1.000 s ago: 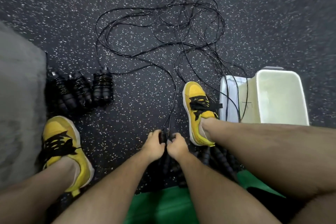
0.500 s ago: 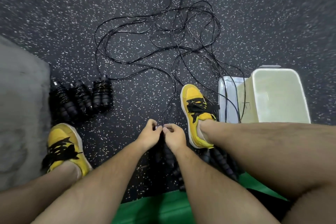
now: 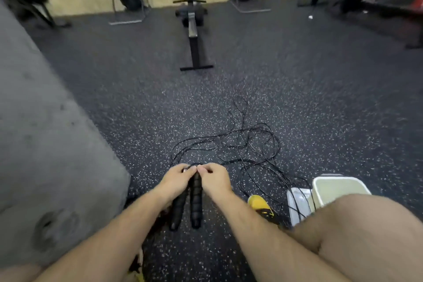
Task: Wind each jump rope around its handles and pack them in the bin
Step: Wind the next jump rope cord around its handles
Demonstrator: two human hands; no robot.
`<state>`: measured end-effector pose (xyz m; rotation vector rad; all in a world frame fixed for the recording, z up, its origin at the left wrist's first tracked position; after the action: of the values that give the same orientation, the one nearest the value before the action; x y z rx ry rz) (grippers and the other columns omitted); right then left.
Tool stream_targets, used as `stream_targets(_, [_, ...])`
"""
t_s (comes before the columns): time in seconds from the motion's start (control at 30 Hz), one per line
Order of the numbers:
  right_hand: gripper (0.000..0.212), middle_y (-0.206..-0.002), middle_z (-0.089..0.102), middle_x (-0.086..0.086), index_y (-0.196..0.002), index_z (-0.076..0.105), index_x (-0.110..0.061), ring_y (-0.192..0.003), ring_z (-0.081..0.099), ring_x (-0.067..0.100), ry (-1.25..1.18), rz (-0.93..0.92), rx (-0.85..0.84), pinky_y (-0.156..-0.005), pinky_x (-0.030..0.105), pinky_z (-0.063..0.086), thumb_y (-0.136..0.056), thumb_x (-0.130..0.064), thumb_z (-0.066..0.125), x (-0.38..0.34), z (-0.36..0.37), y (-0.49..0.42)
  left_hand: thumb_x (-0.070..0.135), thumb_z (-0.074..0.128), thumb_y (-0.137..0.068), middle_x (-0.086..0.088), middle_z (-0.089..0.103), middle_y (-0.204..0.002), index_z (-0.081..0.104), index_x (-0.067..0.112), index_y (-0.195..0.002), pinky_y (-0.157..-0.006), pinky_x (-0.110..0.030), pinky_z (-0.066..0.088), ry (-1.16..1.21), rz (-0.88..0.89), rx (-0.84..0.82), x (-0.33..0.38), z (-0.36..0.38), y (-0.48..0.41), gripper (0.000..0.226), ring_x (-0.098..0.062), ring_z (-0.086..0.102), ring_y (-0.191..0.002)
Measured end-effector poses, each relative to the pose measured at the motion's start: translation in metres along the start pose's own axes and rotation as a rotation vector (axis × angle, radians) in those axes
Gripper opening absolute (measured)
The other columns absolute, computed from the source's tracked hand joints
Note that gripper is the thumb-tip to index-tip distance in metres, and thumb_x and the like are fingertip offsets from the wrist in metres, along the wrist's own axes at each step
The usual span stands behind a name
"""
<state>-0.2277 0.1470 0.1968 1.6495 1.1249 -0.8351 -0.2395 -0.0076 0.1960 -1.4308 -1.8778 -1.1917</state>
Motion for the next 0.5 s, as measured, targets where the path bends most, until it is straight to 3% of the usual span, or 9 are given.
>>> stream_targets(0.13, [0.019,-0.090,0.074,0.002,-0.098,0.077,-0.013,-0.086,0.068,0.020,0.094,-0.244,-0.129,-0.087,0.040,0.057,-0.095,-0.020,0.060,-0.114,-0.016,0.013,0.038,0.063,-0.096,0.000,0.067,-0.079,0.070,0.020,-0.084,-0.071,-0.030,0.042,-0.030,0.177,0.059,0.093,-0.070,0.030,0.023,-0.018,0.059,-0.075])
stream_targets(0.23, [0.021,-0.095,0.076,0.012,-0.102,0.076,-0.006,-0.094,0.073,0.030,0.028,-0.290,-0.222,-0.089,0.048,0.058,-0.091,-0.004,0.059,-0.176,-0.024,0.009,0.035,0.066,-0.095,0.001,0.069,-0.080,0.071,0.018,-0.084,-0.073,-0.029,0.044,0.013,0.310,0.121,0.147,-0.109,0.037,0.020,-0.015,0.057,-0.074])
stream_targets(0.37, [0.028,-0.102,0.071,0.011,-0.112,0.069,0.002,-0.098,0.067,0.024,-0.084,-0.355,-0.202,-0.086,0.030,0.058,-0.090,0.010,0.053,-0.235,-0.032,0.004,0.034,0.061,-0.099,-0.005,0.075,-0.086,0.073,0.016,-0.093,-0.068,-0.024,0.052,0.241,0.322,0.194,0.169,-0.139,0.018,0.023,-0.020,0.065,-0.072])
stream_targets(0.43, [0.035,-0.113,0.069,0.005,-0.117,0.066,-0.008,-0.108,0.065,0.021,-0.019,-0.408,-0.176,-0.094,0.030,0.053,-0.087,0.005,0.052,-0.245,-0.026,0.008,0.037,0.060,-0.097,-0.007,0.075,-0.090,0.072,0.017,-0.093,-0.074,-0.035,0.053,0.378,0.294,0.240,0.163,-0.144,0.003,0.024,-0.024,0.067,-0.078])
stream_targets(0.5, [0.038,-0.121,0.061,0.000,-0.118,0.057,-0.022,-0.106,0.063,0.019,0.181,-0.471,-0.249,-0.088,0.034,0.053,-0.081,-0.011,0.061,-0.248,-0.003,0.013,0.030,0.058,-0.100,-0.010,0.072,-0.091,0.071,0.013,-0.094,-0.070,-0.035,0.051,0.468,0.227,0.285,0.155,-0.148,-0.011,0.022,-0.021,0.063,-0.076])
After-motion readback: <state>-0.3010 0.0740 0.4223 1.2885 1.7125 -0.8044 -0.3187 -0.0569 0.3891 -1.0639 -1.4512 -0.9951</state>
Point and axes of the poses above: each hand's wrist, its own y-axis away from the middle knuckle, its own z-axis out of the palm, x = y × z, the point moved 10 cm from there along -y, towards the middle knuckle
